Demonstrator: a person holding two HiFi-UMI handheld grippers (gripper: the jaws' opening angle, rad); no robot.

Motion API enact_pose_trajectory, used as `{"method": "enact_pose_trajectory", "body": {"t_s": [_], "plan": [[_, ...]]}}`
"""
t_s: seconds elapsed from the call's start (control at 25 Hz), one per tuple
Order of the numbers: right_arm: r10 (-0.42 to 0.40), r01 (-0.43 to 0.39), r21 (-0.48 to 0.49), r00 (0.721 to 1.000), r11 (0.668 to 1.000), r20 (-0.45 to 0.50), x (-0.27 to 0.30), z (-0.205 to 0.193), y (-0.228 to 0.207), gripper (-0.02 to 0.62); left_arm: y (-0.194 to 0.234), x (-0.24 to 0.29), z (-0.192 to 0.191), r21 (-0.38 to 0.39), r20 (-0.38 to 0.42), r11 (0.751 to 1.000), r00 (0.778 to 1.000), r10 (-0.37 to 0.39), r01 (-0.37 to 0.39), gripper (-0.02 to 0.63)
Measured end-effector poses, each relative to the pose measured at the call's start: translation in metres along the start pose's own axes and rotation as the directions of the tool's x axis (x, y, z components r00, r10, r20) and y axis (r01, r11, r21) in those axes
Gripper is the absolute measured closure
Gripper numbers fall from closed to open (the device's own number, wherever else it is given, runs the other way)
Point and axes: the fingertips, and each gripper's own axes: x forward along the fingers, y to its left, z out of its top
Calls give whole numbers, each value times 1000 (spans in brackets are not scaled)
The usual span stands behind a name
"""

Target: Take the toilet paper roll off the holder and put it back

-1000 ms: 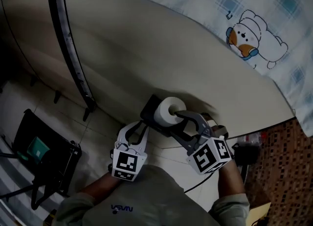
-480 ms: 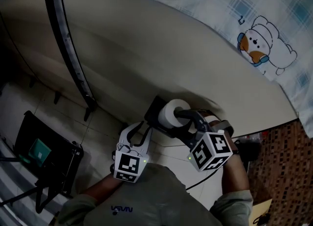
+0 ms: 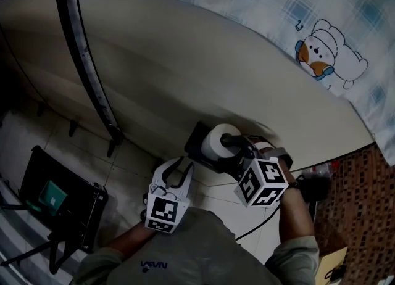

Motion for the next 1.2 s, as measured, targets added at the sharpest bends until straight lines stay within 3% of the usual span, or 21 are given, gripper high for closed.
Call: {"method": "enact_pose_trajectory", "body": {"t_s": [0.36, 0.48, 0.6, 0.72, 0.88, 1.08, 1.2], "plan": [[-109, 106, 68, 993, 992, 45, -12, 3, -1, 417, -5, -6, -8, -1, -8, 999, 999, -34, 34, 531], [-178, 156, 175, 977, 972, 119, -30, 1, -3, 419, -13, -4, -9, 6, -8, 999, 999, -41, 41, 531], [-283, 204, 326, 934, 923, 218, -56, -9, -7, 420, -26, 3, -8, 20, -7, 999, 999, -42, 42, 531], [-412, 189, 522, 840, 832, 354, -88, -25, -7, 422, -42, 7, -6, 40, -20, 998, 999, -40, 41, 532], [-543, 44, 759, 725, 650, 423, -116, -65, 3, 425, -58, 10, -4, 58, -21, 998, 1000, -6, 7, 535], [-656, -197, 881, 603, 430, 454, -125, -114, 20, 426, -75, 15, -4, 77, -31, 996, 999, 43, -41, 554], [-694, -337, 890, 561, 308, 452, -122, -145, 34, 426, -88, 19, -8, 75, -65, 996, 996, 59, -54, 568]]}}
